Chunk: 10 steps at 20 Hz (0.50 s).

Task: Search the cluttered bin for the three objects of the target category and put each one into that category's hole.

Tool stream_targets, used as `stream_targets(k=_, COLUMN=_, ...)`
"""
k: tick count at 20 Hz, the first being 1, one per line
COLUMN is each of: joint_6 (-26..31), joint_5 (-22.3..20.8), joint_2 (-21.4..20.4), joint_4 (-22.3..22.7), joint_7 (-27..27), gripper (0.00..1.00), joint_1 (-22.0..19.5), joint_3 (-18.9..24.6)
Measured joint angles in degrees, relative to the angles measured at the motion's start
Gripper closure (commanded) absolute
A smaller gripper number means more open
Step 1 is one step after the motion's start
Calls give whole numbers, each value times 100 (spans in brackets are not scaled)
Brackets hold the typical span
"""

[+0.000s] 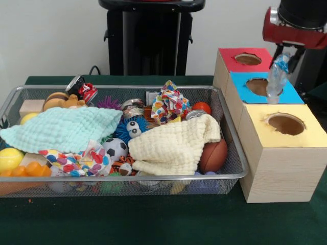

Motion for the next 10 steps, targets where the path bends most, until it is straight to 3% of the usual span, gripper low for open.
stream_targets(k=6, joint_6=-649, joint_5=109, joint_2=-492, joint_4=1027, joint_7=0, gripper=100, joint_1=-42, joint_3=-115)
stream_targets(k=10, joint_6=-1192, joint_5=193, joint_2=-552, joint_4=1422, joint_7=0, gripper=100, joint_1=-94, joint_3=-117)
